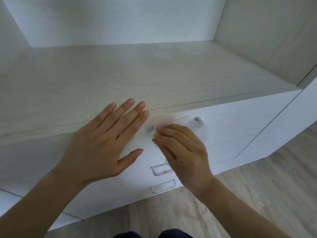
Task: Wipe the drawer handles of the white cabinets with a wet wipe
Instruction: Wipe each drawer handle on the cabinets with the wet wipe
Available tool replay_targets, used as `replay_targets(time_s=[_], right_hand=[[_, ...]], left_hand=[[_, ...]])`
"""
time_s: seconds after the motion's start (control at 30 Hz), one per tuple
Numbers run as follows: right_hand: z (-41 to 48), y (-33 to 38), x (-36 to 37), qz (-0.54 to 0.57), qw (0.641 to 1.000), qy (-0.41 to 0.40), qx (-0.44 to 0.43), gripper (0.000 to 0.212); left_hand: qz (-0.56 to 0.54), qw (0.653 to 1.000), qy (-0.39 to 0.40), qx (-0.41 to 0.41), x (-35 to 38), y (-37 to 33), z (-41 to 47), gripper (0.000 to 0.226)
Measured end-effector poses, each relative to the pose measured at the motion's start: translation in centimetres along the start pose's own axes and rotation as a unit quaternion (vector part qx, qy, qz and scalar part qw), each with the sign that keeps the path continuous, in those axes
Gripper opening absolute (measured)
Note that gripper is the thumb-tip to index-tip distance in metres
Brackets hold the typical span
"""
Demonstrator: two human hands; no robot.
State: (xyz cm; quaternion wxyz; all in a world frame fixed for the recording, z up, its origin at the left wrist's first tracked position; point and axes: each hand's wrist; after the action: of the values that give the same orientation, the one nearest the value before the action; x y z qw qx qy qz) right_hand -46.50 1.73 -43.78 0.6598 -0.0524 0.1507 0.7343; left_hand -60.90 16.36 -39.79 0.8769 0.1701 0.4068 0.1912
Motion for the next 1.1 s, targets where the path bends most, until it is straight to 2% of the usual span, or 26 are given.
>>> replay_targets(time_s=[0.23, 0.4, 0.6, 0.87, 1.1], right_hand=[[0.0, -0.4, -1.0, -0.018, 0.999, -0.005, 0.034, 0.012], [0.1, -0.6, -1.2, -0.007, 1.0, 0.01, 0.027, 0.013], [0.8, 0.2, -0.4, -0.002, 0.994, -0.005, 0.109, 0.026], [0.7, 0.4, 0.1, 0.007, 0.992, 0.005, 0.127, 0.03], [0.5, 1.2, 1.1, 0.004, 0.991, -0.019, 0.133, 0.029]], left_hand=[[-0.007, 1.0, 0.004, -0.014, -0.3, -0.2, 0.2, 0.065], [-0.011, 1.0, 0.01, -0.02, -0.3, -0.3, 0.1, 0.066], [-0.019, 0.999, 0.013, -0.025, -0.5, -0.3, 0.2, 0.065], [-0.022, 0.999, 0.021, -0.024, -0.5, -0.2, 0.1, 0.066], [-0.024, 0.999, 0.028, -0.023, -0.4, -0.2, 0.1, 0.067]])
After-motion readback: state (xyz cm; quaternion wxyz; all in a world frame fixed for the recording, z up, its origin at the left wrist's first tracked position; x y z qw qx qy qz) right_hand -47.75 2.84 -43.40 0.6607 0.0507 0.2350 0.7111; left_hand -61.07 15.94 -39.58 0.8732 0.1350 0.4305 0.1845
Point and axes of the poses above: each hand's wrist, its own z-axis towards the middle knuckle, its own x-axis out of the palm, y = z × x, and after that the axes turned 8 degrees about -y, right-handed
